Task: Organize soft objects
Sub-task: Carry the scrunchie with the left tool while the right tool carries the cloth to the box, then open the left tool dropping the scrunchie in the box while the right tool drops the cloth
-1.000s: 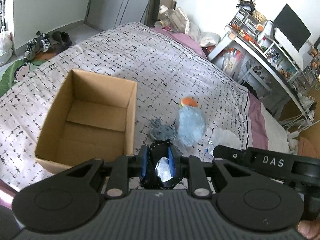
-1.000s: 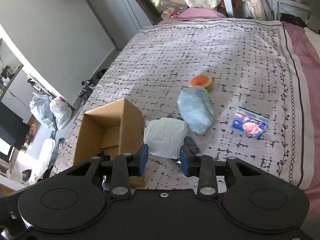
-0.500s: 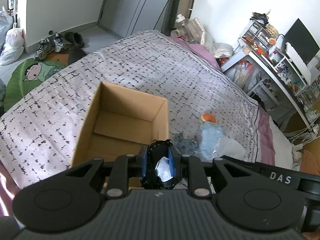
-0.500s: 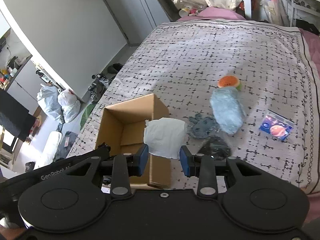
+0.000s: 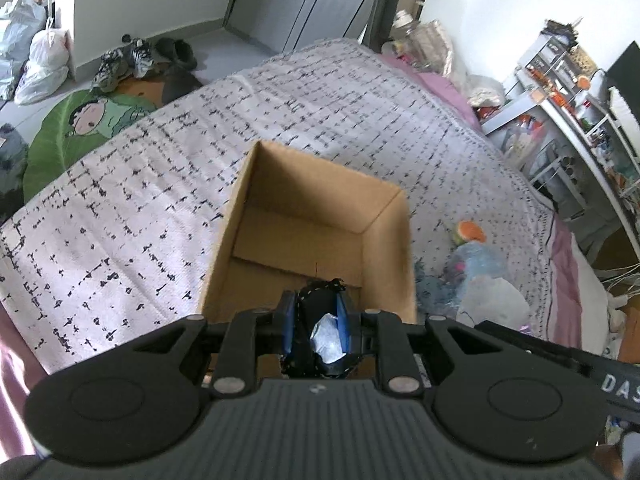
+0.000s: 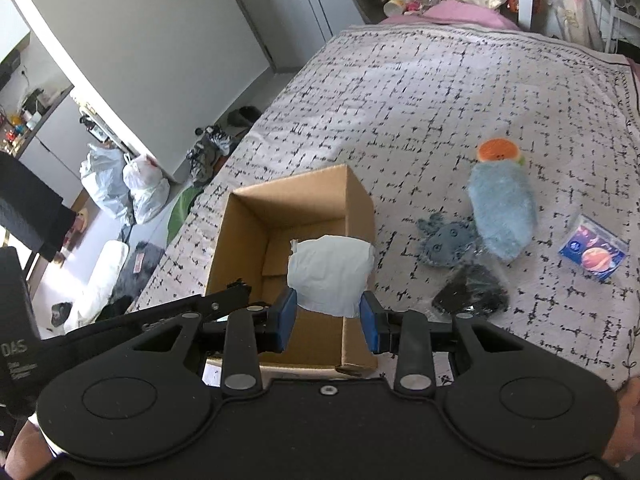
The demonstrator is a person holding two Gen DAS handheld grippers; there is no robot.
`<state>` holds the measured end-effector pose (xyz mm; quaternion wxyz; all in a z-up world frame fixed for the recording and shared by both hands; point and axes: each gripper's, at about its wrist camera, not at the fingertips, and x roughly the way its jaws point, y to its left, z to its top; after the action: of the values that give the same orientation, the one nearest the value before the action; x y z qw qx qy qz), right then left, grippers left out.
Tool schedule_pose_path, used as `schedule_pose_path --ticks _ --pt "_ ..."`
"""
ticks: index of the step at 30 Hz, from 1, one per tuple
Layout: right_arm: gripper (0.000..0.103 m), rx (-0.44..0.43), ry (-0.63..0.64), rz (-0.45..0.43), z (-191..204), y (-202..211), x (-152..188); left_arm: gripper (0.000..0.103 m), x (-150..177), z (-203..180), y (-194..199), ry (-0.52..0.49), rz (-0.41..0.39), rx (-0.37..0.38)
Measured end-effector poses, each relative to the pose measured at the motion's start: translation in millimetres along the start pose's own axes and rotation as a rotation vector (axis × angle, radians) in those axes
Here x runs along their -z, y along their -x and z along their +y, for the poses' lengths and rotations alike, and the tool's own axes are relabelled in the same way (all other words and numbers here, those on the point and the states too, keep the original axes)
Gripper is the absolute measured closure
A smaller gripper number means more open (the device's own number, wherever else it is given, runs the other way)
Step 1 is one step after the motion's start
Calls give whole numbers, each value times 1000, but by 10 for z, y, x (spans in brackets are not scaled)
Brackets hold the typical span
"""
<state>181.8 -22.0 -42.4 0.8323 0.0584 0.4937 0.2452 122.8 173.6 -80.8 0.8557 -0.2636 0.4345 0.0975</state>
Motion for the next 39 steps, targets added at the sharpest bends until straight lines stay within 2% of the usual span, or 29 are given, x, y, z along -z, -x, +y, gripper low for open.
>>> schedule_pose_path --ticks 7,17,23,32,39 --pt "69 8 -1 38 -8 -192 25 82 1 38 -217 -9 45 -18" --pt "69 17 -11 56 -57 -294 16 80 21 -8 -484 -54 107 -81" --pt "69 13 -10 62 -35 -331 15 72 -21 30 -419 -16 123 -74" --pt "69 -3 -13 65 9 -358 24 59 -74 41 -168 -9 101 -60" --pt "69 -23 -7 74 92 -434 32 56 -127 136 31 8 80 -62"
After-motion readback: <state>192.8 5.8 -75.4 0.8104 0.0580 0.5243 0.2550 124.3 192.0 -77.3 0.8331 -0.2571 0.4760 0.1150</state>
